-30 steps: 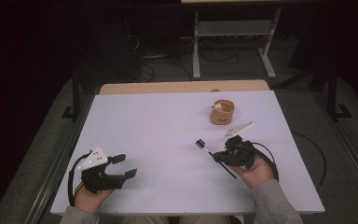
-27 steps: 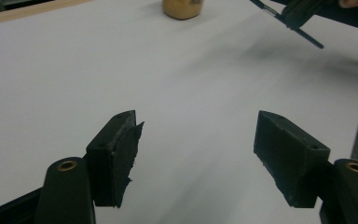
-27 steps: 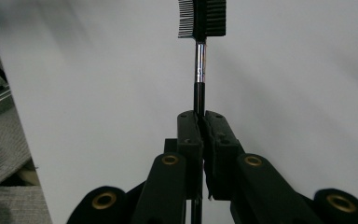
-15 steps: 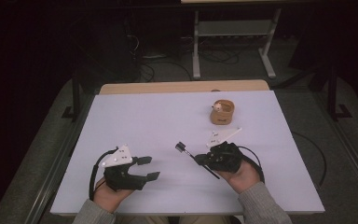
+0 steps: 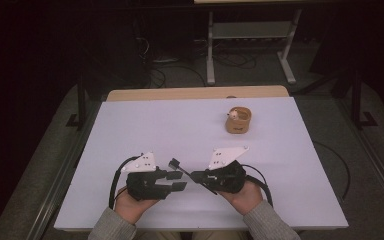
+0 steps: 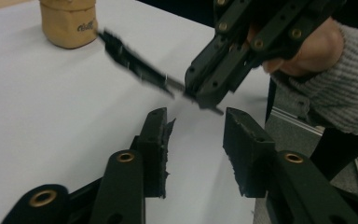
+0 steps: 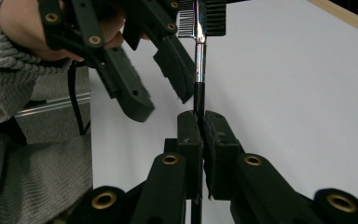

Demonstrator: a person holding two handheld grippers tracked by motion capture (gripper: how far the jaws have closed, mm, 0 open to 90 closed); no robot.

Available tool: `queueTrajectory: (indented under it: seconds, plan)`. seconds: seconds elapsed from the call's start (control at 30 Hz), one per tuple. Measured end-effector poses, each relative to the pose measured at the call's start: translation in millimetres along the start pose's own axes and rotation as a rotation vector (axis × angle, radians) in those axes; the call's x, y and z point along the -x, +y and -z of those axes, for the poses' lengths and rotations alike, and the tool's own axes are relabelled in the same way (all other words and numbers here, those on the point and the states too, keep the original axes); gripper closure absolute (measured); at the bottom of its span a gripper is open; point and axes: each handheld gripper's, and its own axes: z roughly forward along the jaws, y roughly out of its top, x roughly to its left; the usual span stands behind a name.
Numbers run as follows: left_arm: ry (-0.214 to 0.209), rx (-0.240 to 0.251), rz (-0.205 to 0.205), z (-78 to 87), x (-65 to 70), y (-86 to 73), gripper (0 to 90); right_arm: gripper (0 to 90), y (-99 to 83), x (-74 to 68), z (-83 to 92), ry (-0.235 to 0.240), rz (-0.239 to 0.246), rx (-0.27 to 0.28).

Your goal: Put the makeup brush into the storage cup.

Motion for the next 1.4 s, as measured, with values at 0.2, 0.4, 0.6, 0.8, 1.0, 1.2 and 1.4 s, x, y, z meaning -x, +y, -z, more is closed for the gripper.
queueTrajectory:
  seconds: [0.2,0.4,0.6,0.8,1.0,1.2,1.4]
  plan:
    - [-0.017,0.02,0.015,0.8,-3.8,0.4,68.2,84.8,-2.7,-7.0,-4.2,0.0,0.057,0.018]
    - [-0.032,0.027,0.011,1.3,-3.7,0.4,75.3,84.8,-5.3,-9.2,-7.2,0.008,0.076,0.02]
    - [-0.05,0.037,0.013,2.9,-4.4,0.0,81.0,84.8,-5.1,-12.8,-9.1,-0.001,0.128,0.011]
    - [-0.077,0.041,0.024,4.2,-5.9,0.8,85.0,84.7,-5.1,-14.3,-10.1,0.009,0.132,0.019]
    - [-0.073,0.03,0.011,4.9,-4.0,3.3,85.4,83.4,-5.1,-13.6,-10.2,0.021,0.137,0.018]
    - [-0.034,-0.022,-0.024,7.8,0.4,13.0,85.4,72.0,-4.0,-10.2,-13.5,0.016,0.152,-0.068]
    - [-0.016,-0.07,-0.06,3.4,3.7,19.5,85.4,74.1,2.1,-11.8,-17.3,-0.012,0.181,-0.127]
